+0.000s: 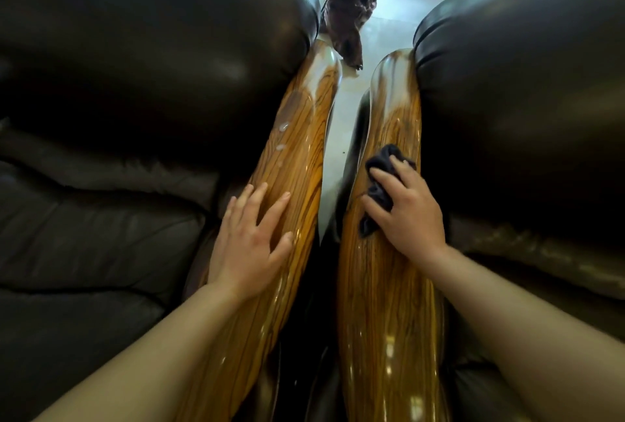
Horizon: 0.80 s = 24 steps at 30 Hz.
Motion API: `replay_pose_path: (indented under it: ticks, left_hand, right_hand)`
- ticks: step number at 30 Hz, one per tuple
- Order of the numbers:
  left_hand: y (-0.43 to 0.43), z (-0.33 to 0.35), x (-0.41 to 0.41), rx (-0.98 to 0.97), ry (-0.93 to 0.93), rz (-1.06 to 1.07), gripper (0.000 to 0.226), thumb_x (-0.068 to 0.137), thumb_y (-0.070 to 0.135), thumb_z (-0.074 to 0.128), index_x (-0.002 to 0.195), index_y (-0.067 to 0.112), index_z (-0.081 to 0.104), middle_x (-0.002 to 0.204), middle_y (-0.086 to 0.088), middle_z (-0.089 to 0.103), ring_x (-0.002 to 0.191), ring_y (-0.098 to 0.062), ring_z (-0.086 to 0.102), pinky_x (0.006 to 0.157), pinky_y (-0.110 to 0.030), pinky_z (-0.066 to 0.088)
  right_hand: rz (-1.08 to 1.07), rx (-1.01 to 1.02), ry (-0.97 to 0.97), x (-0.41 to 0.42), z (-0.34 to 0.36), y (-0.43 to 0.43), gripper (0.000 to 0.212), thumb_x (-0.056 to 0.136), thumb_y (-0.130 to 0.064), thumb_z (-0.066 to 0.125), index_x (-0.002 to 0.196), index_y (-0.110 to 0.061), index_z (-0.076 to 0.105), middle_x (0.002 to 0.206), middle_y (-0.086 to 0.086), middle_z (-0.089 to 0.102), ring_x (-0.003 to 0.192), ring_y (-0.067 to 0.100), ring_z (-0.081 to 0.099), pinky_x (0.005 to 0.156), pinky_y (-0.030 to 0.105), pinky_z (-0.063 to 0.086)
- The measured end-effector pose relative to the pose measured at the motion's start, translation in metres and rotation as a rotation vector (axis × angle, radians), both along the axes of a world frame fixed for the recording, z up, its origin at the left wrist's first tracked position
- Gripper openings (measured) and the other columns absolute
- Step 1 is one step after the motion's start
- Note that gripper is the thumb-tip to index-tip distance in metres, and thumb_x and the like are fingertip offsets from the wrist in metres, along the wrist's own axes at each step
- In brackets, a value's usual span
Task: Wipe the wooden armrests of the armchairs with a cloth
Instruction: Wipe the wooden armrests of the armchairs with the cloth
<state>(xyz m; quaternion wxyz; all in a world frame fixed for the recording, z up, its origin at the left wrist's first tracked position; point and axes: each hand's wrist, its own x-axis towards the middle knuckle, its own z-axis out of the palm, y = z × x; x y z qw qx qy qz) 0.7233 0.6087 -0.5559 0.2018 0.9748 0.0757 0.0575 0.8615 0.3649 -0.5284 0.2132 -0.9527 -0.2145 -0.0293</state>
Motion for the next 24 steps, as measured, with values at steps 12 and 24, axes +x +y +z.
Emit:
replay_pose_path:
  ticks: [12, 24]
  left_hand:
    - [0.005, -0.005, -0.009, -0.023, -0.057, 0.020, 0.057, 0.097, 0.054, 0.034, 0.152, 0.041, 0.025, 0.164, -0.001, 0.020, 0.152, -0.015, 0.004, 0.122, -0.044, 0.010]
    - [0.007, -0.005, -0.013, -0.109, -0.094, 0.207, 0.056, 0.092, 0.043, 0.043, 0.143, 0.020, 0.045, 0.152, -0.013, 0.038, 0.142, -0.028, 0.035, 0.100, -0.046, 0.048]
  right_hand:
    - [0.356, -0.108, -0.322, -0.035, -0.005, -0.006, 0.031, 0.085, -0.029, 0.071, 0.112, -0.013, 0.069, 0.121, 0.015, 0.063, 0.106, 0.038, 0.055, 0.088, 0.050, 0.047]
    - [0.346, 0.097, 0.103, 0.000, 0.032, 0.139, 0.049, 0.091, -0.033, 0.066, 0.137, -0.020, 0.056, 0.144, 0.000, 0.052, 0.140, 0.021, 0.039, 0.116, 0.044, 0.031]
